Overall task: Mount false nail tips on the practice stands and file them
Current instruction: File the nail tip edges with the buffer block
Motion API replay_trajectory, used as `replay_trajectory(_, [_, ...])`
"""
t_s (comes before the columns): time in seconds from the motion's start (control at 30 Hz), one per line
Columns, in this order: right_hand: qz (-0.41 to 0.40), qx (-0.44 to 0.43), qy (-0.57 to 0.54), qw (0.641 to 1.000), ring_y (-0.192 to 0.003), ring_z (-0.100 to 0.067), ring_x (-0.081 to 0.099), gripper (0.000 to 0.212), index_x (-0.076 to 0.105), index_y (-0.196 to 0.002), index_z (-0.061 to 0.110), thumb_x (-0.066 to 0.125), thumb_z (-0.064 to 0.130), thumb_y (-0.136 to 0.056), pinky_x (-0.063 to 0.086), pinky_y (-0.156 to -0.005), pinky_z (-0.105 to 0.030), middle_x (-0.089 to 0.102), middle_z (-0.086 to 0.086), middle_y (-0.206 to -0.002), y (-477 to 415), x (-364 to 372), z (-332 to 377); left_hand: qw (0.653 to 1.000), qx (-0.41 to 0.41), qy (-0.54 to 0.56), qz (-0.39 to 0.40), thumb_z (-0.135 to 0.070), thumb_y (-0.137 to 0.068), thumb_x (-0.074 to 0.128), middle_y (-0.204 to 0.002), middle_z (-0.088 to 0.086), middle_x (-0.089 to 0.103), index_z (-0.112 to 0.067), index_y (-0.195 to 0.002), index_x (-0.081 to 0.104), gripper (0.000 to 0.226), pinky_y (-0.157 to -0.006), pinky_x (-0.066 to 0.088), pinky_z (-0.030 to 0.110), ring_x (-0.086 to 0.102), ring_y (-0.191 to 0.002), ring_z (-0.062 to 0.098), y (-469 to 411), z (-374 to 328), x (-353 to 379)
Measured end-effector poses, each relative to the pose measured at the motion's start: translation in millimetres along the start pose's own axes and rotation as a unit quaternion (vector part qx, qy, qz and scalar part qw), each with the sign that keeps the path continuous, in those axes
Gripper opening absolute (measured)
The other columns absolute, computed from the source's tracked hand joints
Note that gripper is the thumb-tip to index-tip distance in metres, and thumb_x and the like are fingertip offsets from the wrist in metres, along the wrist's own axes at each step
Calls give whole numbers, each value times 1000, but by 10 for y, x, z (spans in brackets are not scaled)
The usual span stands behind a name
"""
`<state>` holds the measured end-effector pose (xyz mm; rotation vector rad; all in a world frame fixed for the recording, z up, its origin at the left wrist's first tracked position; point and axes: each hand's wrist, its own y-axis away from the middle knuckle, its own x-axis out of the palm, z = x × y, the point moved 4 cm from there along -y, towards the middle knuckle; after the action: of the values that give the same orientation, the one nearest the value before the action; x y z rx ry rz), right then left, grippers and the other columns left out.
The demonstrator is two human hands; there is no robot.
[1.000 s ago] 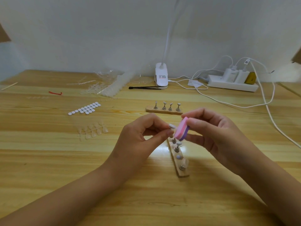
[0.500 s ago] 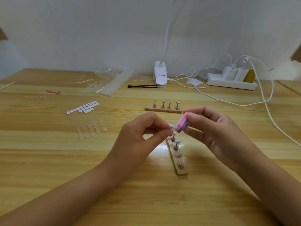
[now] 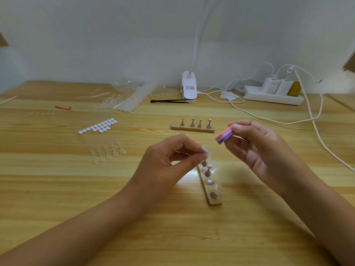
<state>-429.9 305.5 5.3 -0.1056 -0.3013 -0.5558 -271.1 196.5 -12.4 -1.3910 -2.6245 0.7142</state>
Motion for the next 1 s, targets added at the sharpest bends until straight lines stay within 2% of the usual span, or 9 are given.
replay_trajectory(0.13, [172, 59, 77, 980, -76, -15, 70, 8, 72, -85, 15, 73, 13, -77, 56, -67, -21, 69, -6, -85, 79, 165, -69, 1000, -9, 6, -12, -23, -83, 71, -91, 3, 74, -20, -88, 71, 6, -87, 56, 30, 71, -92, 22, -4, 13, -9])
replay_trajectory(0.17, [188, 59, 90, 976, -79, -16, 70, 8, 72, -86, 15, 73, 14, -77, 57, -69, -22, 69, -7, -86, 98, 193, -93, 1000, -8, 5, -8, -22, -84, 71, -92, 4, 74, -18, -89, 71, 6, -87, 57, 32, 72, -92, 23, -4, 14, -8])
replay_trajectory(0.23, [149, 45, 72, 985, -79, -16, 69, 10, 72, -84, 15, 76, 16, -75, 56, -69, -21, 69, -7, -84, 73, 188, -110, 1000, -8, -3, -8, -20, -86, 71, -93, 6, 74, -17, -91, 72, 6, -87, 56, 32, 71, -93, 24, -7, 20, -19])
replay_trajectory(0.37, [45, 33, 0, 998, -71, -9, 67, 19, 66, -90, 8, 71, 17, -75, 55, -66, -17, 70, -5, -80, -1, 44, -62, 999, -17, 0, -28, -20, -84, 71, -92, 1, 75, -28, -88, 72, 8, -88, 57, 34, 71, -93, 19, -27, 40, -53])
replay_trajectory(0.53, [145, 63, 48, 986, -76, -14, 69, 14, 72, -85, 14, 73, 19, -73, 56, -68, -20, 69, -7, -83, 52, 136, -97, 1000, -16, 5, 3, -21, -86, 71, -93, 2, 74, -24, -91, 72, 6, -86, 56, 29, 71, -93, 20, -10, 31, -3])
replay_trajectory(0.63, [67, 28, 6, 997, -76, -14, 70, 18, 68, -90, 9, 73, 17, -74, 56, -68, -19, 71, -9, -85, 2, 91, -84, 998, -37, 43, 16, -22, -83, 71, -92, 3, 75, -22, -89, 72, 7, -85, 55, 25, 71, -93, 18, -16, 19, 0])
replay_trajectory(0.77, [-43, 0, -85, 995, -74, -10, 69, 15, 59, -98, 4, 62, 9, -84, 55, -68, -16, 73, -7, -85, -68, -84, -4, 990, -102, 99, 24, -26, -80, 72, -95, 4, 76, -22, -93, 72, 13, -83, 54, 21, 73, -95, 16, -32, 77, 2])
replay_trajectory(0.9, [-41, 11, -100, 994, -76, -11, 69, 20, 59, -104, 4, 61, 8, -85, 56, -68, -17, 73, -8, -87, -70, -92, -29, 980, -149, 134, -9, -22, -83, 69, -97, 5, 77, -17, -98, 66, 16, -82, 54, 19, 73, -96, 16, -43, 150, -41])
replay_trajectory(1.0, [-36, 21, -95, 995, -75, -10, 68, 26, 61, -104, 3, 65, 10, -80, 56, -67, -17, 73, -8, -87, -71, -63, -60, 985, -146, 86, -14, -29, -79, 72, -96, -2, 77, -22, -92, 67, 15, -80, 53, 17, 72, -94, 10, -46, 141, -58])
